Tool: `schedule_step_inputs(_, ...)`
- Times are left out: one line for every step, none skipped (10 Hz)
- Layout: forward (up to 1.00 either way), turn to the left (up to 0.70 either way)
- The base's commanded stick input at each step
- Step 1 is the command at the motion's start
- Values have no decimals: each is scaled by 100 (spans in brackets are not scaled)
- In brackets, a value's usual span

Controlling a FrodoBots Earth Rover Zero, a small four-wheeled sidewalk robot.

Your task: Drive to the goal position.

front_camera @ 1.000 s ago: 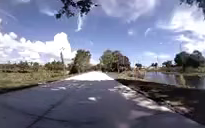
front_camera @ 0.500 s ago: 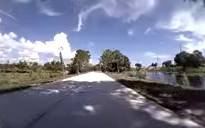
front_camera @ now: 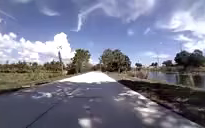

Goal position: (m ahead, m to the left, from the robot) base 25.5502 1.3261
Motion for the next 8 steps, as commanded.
schedule_step_inputs(85, 0)
schedule_step_inputs(85, 0)
schedule_step_inputs(85, 0)
schedule_step_inputs(85, 0)
schedule_step_inputs(85, 0)
schedule_step_inputs(85, 0)
schedule_step_inputs(85, 0)
schedule_step_inputs(85, 0)
